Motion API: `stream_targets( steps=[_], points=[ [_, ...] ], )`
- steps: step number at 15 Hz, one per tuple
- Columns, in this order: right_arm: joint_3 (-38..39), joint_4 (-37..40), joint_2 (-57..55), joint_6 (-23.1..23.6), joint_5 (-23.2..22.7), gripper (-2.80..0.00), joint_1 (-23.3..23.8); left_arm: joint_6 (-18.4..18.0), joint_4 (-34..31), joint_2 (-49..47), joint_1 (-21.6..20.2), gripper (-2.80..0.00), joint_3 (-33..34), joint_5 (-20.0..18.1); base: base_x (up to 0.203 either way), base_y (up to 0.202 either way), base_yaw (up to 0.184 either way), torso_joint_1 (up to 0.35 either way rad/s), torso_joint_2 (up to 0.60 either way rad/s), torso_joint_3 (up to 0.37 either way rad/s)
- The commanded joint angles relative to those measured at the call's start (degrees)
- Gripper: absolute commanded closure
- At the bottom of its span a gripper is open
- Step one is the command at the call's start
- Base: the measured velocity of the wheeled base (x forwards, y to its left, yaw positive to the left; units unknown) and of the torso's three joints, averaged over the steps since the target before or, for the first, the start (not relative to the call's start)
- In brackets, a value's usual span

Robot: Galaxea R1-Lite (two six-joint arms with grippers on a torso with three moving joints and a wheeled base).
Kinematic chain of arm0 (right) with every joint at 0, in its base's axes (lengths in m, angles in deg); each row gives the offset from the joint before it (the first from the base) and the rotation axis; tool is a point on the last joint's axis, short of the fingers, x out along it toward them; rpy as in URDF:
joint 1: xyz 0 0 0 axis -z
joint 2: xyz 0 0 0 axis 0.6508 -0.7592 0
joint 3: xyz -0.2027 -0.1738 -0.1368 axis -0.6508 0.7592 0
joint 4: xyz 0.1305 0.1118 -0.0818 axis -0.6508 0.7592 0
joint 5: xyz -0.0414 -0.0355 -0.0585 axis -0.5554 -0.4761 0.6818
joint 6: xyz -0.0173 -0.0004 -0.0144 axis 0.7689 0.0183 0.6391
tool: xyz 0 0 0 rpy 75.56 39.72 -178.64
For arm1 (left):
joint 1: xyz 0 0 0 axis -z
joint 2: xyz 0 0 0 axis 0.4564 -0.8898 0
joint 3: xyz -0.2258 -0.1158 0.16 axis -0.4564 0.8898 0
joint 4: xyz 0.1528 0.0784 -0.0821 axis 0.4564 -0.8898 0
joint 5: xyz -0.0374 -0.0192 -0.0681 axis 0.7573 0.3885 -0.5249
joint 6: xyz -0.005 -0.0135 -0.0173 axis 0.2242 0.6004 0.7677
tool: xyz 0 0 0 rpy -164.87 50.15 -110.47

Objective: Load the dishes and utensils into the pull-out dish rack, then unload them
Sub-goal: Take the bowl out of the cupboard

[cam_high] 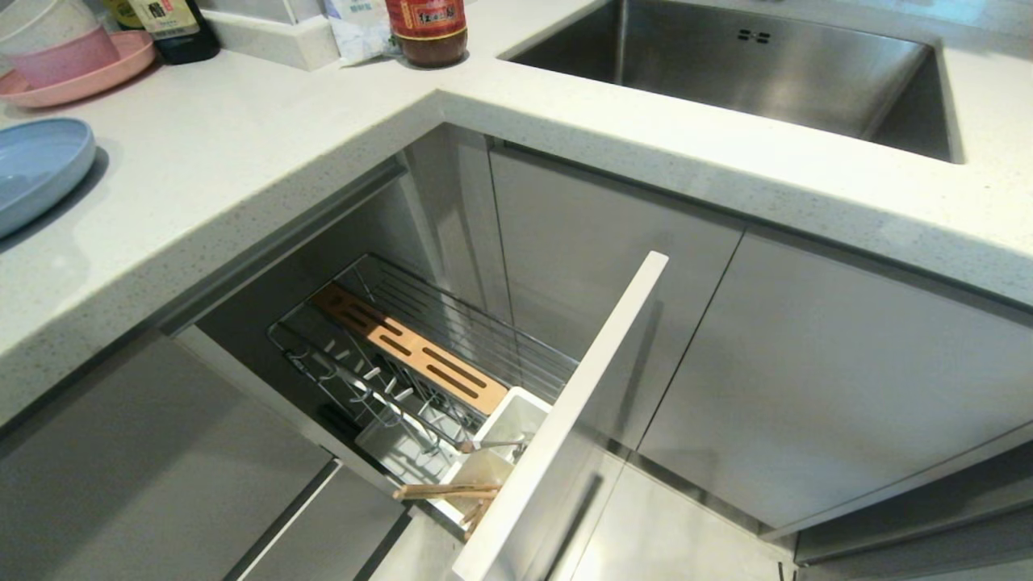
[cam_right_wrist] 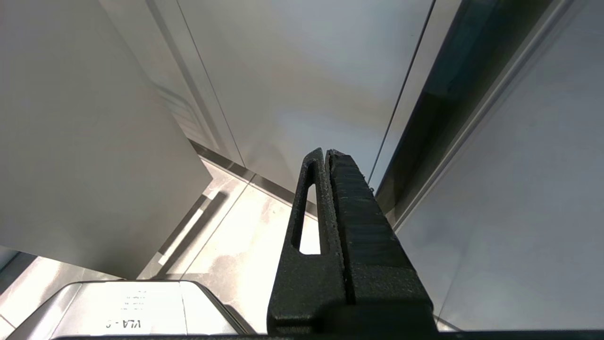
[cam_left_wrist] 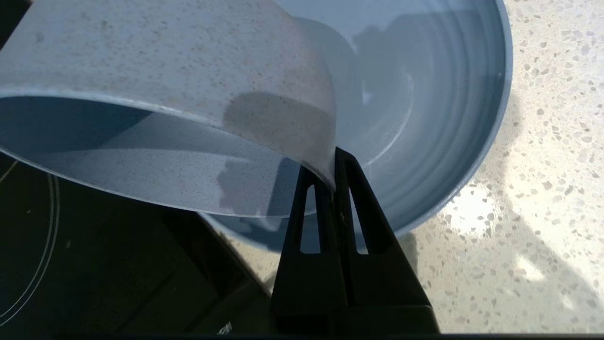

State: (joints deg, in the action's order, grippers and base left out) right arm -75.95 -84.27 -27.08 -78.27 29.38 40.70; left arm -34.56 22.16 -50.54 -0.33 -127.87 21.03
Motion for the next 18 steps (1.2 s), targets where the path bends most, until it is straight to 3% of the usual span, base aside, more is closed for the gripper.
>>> stream_targets(
  steps=[1, 14, 15, 18],
  points=[
    [0.1, -0.1, 0.2, 0.1, 0.0, 0.00, 0.0, -0.1, -0.4, -1.3, 1.3, 0.00, -0.2, 0.3, 0.000, 0.000, 0.000, 0.000, 0.00, 0.000],
    [0.1, 0.0, 0.1, 0.1, 0.0, 0.00, 0.0, -0.1, -0.6, -2.7, 2.1, 0.00, -0.1, 0.8, 0.000, 0.000, 0.000, 0.000, 0.00, 0.000],
    [0.1, 0.0, 0.2, 0.0, 0.0, 0.00, 0.0, -0.1, -0.6, -2.8, 2.1, -2.80, -0.1, 1.5, 0.000, 0.000, 0.000, 0.000, 0.00, 0.000],
    [0.1, 0.0, 0.2, 0.0, 0.0, 0.00, 0.0, -0.1, -0.6, -2.9, 2.1, -2.80, -0.1, 1.6, 0.000, 0.000, 0.000, 0.000, 0.00, 0.000]
  ],
)
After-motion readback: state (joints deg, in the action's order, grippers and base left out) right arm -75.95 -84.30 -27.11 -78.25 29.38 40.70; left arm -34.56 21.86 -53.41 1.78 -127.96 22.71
